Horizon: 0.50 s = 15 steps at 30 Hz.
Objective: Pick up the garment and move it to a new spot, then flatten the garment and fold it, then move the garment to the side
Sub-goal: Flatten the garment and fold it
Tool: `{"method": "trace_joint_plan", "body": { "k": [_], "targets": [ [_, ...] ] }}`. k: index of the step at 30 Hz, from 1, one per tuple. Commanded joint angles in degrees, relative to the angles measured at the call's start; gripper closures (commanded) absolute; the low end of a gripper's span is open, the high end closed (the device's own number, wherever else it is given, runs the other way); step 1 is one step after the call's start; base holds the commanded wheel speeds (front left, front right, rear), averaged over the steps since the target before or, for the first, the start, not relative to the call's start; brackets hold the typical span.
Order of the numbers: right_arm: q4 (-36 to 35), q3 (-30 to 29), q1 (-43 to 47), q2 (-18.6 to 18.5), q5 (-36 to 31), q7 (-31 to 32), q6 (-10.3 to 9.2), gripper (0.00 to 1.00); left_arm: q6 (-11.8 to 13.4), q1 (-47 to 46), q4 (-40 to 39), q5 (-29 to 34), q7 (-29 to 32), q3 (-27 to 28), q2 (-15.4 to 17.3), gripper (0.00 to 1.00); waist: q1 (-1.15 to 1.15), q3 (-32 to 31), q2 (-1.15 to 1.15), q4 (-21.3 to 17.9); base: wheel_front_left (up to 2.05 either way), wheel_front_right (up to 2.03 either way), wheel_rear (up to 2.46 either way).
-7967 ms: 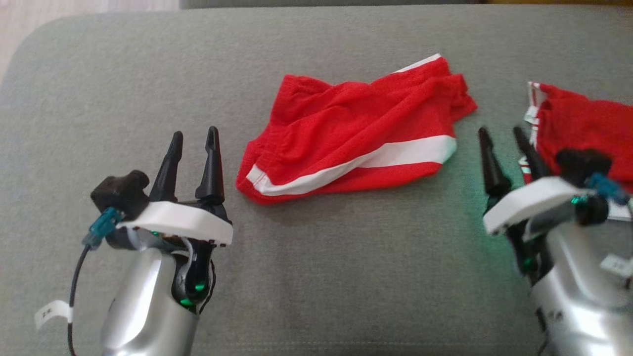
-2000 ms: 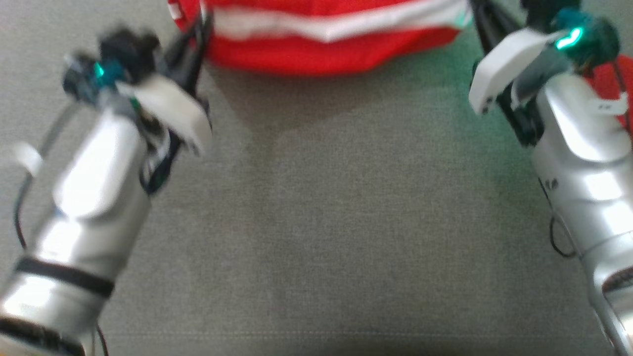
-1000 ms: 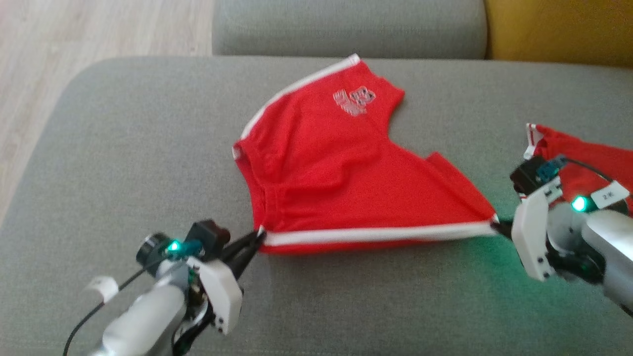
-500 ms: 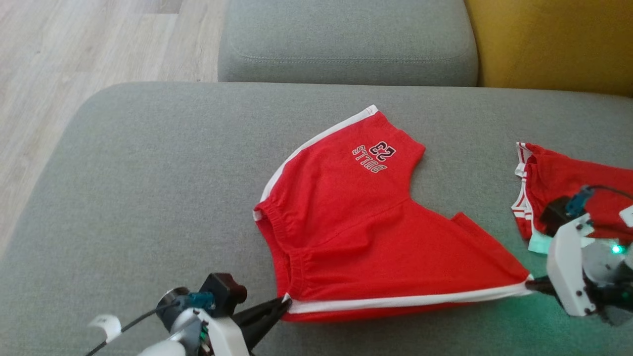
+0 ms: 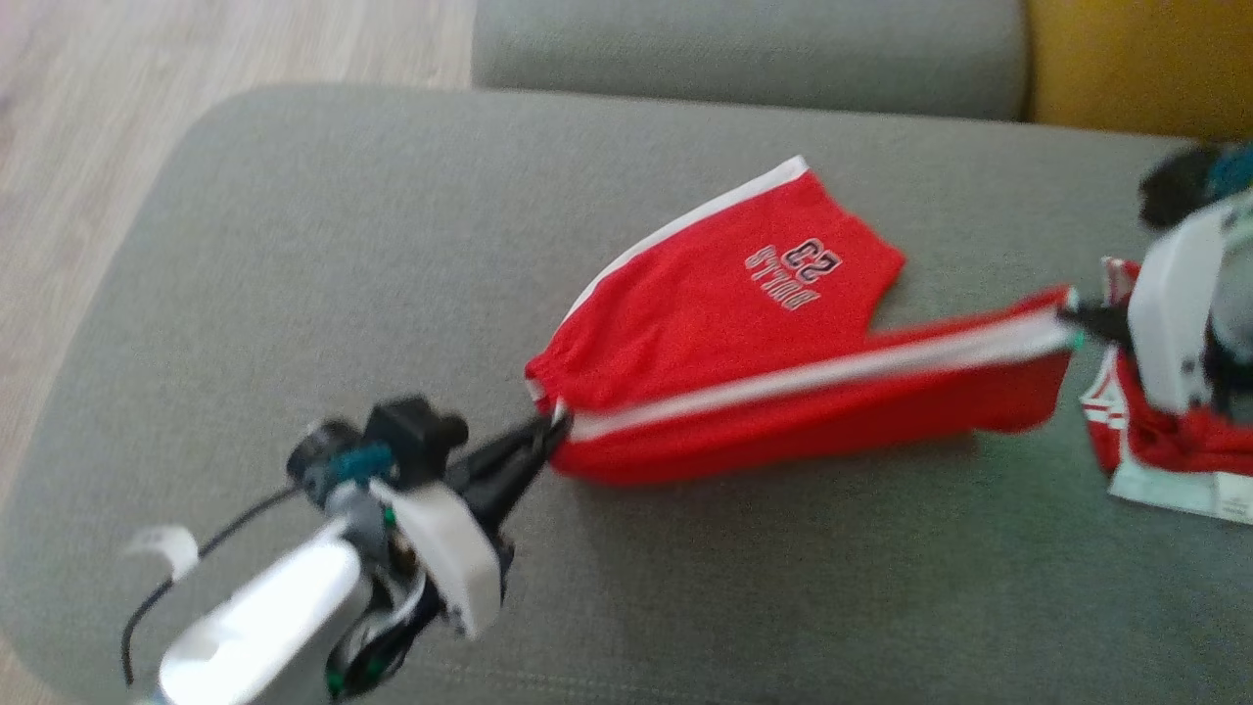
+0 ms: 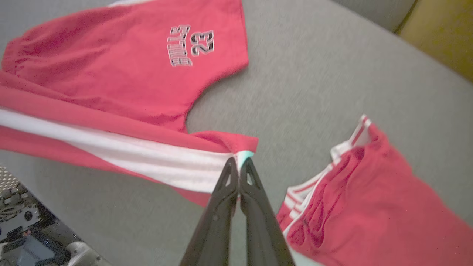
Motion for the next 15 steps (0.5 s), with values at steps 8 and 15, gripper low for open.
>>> {"method": "trace_joint_plan", "body": {
  "k": [8,15],
  "targets": [
    [5.1,-3.9,-13.2,4.1,-8.5,1.3,0.11,1.0,0.5,-12.4,6.7,1.1,-2.3,4.9,-5.3,1.0,0.0,10.0,0.0,7.0,0.0,0.0,0.0],
    [9.8,-3.5,-19.3,7.6,-13.6,-1.1,0.11,1.0,-0.7,-18.3,14.3,1.9,-3.2,4.2,-10.2,1.0,0.0,15.0,0.0,9.2,0.0,0.0,0.0]
  ]
}}
